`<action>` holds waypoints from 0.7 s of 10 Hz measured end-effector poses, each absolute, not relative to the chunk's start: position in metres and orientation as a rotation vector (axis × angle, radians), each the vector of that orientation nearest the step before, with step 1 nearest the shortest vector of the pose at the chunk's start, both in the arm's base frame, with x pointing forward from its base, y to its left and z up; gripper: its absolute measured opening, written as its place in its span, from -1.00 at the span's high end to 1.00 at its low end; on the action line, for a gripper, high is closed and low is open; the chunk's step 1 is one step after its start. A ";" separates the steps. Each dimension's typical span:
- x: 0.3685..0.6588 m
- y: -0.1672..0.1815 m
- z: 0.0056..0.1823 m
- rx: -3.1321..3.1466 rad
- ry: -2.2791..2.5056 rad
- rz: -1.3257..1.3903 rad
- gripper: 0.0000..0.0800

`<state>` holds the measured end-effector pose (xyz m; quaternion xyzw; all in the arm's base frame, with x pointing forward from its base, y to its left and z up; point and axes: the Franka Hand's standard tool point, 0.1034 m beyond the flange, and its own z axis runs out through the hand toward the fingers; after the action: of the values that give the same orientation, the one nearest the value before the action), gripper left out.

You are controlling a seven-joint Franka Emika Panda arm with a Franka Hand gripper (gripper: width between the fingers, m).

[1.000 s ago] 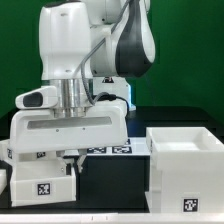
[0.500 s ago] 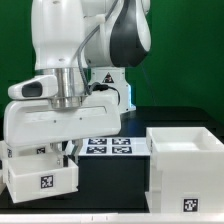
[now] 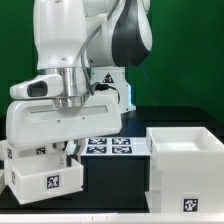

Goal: Assemble drawer

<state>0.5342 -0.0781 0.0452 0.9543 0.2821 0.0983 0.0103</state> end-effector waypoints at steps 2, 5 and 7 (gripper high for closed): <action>0.545 -0.049 0.051 2.881 1.141 0.316 0.90; 0.537 -0.044 0.054 2.829 1.180 0.357 0.90; 0.538 -0.044 0.054 2.830 1.180 0.356 0.90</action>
Offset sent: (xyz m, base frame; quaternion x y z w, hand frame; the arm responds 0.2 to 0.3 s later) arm -0.0325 0.0057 0.0224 -0.1184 0.0701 0.0106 0.9904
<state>0.5376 -0.0437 0.0535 0.9165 0.3822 0.1151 0.0274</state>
